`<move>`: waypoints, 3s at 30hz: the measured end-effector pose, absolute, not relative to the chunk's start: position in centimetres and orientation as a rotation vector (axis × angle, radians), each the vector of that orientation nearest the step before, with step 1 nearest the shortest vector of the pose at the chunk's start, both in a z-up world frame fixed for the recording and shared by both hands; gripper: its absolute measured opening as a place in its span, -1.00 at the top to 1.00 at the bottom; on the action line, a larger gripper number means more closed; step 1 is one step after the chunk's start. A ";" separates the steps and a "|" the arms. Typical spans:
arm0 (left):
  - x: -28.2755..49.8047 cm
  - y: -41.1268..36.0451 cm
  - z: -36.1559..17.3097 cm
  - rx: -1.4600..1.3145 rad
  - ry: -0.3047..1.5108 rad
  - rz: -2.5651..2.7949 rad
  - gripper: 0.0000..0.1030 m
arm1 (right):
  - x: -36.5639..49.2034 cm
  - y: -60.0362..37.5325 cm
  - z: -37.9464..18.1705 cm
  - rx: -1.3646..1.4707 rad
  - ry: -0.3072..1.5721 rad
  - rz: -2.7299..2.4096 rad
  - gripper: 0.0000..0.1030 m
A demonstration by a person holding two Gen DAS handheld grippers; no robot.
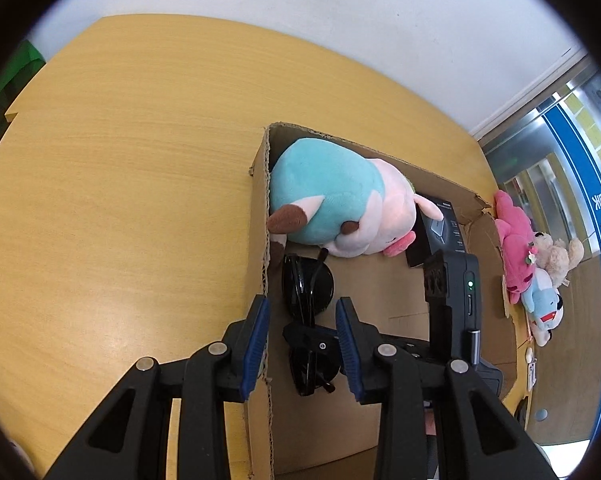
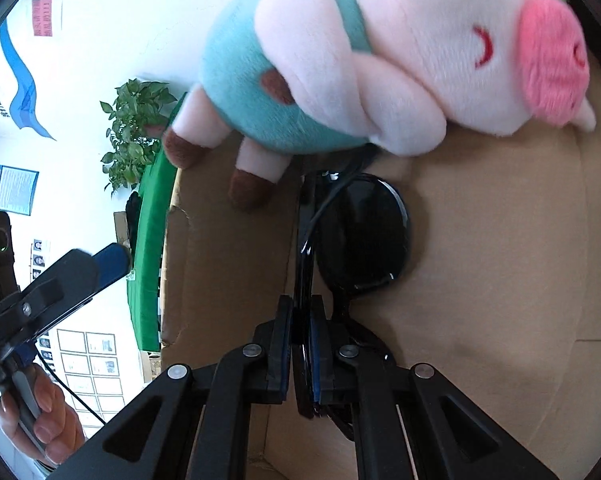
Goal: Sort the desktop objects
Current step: 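Lower the sunglasses into the box and open both grippers, then withdraw both grippers from the box toward the white power bank, then close both grippers on the sides of the white power bank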
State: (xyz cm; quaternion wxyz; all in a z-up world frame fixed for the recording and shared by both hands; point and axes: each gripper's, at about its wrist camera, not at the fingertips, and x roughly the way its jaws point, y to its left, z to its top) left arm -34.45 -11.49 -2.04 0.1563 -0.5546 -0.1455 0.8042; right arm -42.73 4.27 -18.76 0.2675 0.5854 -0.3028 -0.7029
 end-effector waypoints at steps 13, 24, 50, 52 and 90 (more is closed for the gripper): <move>-32.1 -12.5 0.2 -1.477 -0.423 2.378 0.36 | -42.7 4.3 -17.5 1.561 -0.844 -1.929 0.15; -23.0 -9.9 5.7 -1.013 -0.200 2.671 -0.17 | -35.3 6.8 -8.1 1.407 -0.466 -2.237 -0.57; -3.5 2.1 0.8 -0.856 -0.092 2.605 -0.49 | -4.5 17.0 -3.5 0.977 -0.043 -2.833 -0.99; -3.8 2.1 0.3 -0.883 -0.091 2.605 -0.49 | -4.4 17.3 -3.6 0.979 -0.050 -2.838 -0.99; -5.5 2.4 -10.1 -1.261 -0.357 2.128 -0.46 | -5.7 15.8 -17.0 1.348 -0.012 -2.489 -0.30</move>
